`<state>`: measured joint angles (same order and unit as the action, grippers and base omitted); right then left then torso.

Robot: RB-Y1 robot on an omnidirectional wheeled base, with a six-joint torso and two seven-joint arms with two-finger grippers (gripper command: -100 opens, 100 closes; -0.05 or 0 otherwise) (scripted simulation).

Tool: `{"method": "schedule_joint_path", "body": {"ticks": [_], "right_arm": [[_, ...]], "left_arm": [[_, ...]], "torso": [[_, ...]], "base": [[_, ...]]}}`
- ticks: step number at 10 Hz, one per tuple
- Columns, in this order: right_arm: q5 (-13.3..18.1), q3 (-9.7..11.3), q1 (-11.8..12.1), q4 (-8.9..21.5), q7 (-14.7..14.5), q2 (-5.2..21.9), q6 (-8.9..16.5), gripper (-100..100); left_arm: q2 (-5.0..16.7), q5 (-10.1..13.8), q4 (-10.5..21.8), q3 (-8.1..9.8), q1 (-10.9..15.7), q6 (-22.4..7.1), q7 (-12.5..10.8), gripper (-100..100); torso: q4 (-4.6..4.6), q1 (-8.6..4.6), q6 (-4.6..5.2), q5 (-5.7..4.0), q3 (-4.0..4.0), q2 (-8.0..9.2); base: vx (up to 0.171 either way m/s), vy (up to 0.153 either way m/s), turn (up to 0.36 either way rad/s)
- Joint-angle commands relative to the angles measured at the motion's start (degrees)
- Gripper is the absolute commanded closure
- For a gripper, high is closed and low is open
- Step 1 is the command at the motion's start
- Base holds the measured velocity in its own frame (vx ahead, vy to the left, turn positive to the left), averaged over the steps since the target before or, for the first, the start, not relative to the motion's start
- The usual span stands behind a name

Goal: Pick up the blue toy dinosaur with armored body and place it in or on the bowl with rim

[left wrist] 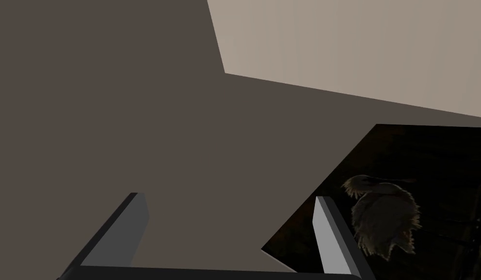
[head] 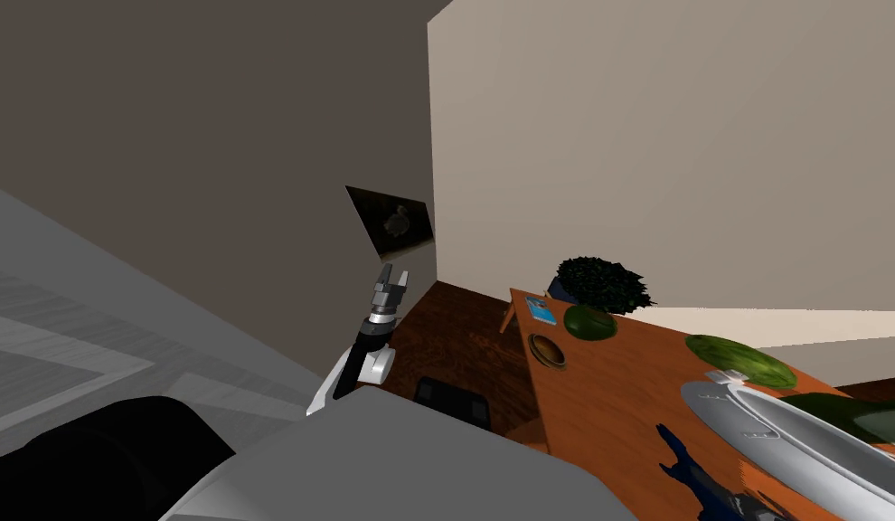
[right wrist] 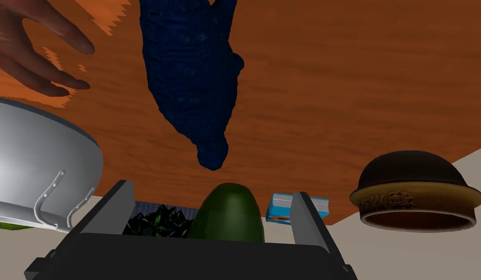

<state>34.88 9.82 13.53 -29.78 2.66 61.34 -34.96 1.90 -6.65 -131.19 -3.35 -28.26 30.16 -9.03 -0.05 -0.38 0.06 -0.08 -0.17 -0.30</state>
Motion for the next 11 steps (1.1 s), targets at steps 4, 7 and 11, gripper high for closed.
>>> {"method": "schedule_joint_path", "body": {"ticks": [4, 7, 11], "right_arm": [[1.1, 2.3, 3.8, -3.2, 0.3, -1.3, 1.2, -100], [1.1, 2.3, 3.8, -0.5, 0.3, -1.3, 1.2, -100], [1.3, 3.4, 3.4, 1.0, -1.1, -5.0, 2.5, -100]], "left_arm": [[0.0, 0.0, 0.0, 0.00, 0.0, 0.0, 0.0, 0], [0.0, 0.0, 0.0, 0.00, 0.0, 0.0, 0.0, 0], [0.0, 0.0, 0.0, -0.01, 0.0, 0.0, 0.0, 0]], "torso": [[0.01, 0.14, 0.04, 0.02, 0.03, 0.06], [0.05, 0.32, 0.05, 0.05, 0.15, 0.28], [0.07, 0.39, 0.05, 0.07, 0.18, 0.32]], "base": [[0.077, -0.083, 0.055], [0.004, -0.024, -0.002], [0.010, -0.040, 0.026]]}}
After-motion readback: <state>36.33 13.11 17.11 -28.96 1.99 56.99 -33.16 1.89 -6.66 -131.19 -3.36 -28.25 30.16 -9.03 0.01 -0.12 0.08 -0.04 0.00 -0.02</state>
